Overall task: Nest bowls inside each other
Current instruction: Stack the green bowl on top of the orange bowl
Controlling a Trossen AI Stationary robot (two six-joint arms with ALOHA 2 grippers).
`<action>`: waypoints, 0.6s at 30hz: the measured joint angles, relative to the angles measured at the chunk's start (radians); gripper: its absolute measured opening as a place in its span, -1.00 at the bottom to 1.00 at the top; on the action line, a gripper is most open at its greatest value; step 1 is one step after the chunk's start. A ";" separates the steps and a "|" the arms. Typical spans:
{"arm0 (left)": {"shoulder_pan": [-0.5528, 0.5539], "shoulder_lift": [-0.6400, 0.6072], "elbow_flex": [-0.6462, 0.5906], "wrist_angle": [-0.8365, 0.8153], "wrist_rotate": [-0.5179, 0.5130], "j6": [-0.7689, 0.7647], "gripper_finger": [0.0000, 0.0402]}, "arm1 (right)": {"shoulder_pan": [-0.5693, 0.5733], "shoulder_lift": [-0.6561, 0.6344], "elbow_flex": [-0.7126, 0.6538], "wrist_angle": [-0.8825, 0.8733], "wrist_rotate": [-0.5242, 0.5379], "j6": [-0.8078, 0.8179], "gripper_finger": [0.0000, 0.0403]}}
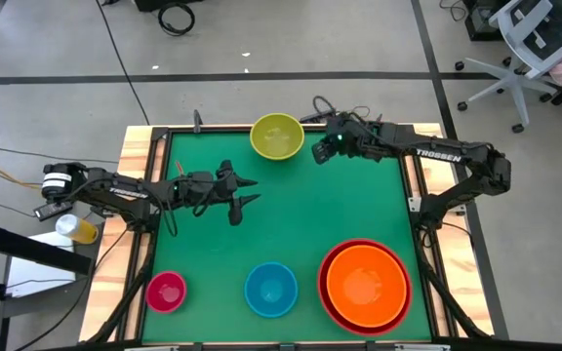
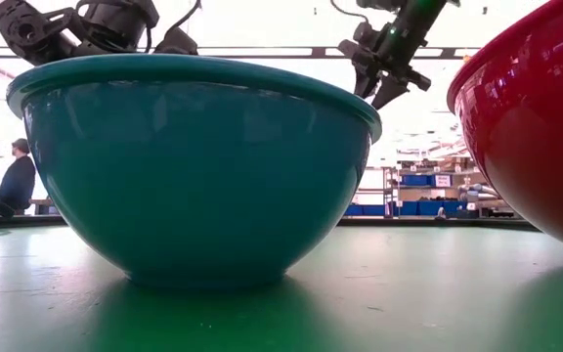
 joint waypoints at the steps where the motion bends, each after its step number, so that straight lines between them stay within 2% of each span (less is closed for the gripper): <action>1: 0.005 0.000 0.000 0.000 -0.001 0.000 -0.03 | -0.019 0.010 0.001 0.016 -0.009 -0.001 -0.06; 5: 0.029 0.000 0.000 -0.001 -0.001 -0.007 -0.03 | -0.102 0.087 0.000 0.021 -0.122 0.013 -0.06; 9: 0.036 0.000 0.000 -0.005 -0.002 -0.019 -0.03 | -0.145 0.177 -0.001 0.012 -0.161 0.021 -0.06; 13: 0.037 0.000 0.000 -0.002 -0.003 0.000 -0.03 | -0.171 0.240 0.006 0.080 -0.230 0.030 -0.06; 15: 0.047 0.000 0.000 0.003 -0.003 0.011 -0.03 | -0.181 0.274 0.043 0.086 -0.281 0.042 -0.06; 18: 0.073 0.000 0.000 0.003 -0.004 0.015 -0.03 | -0.188 0.332 0.119 0.059 -0.290 0.036 -0.06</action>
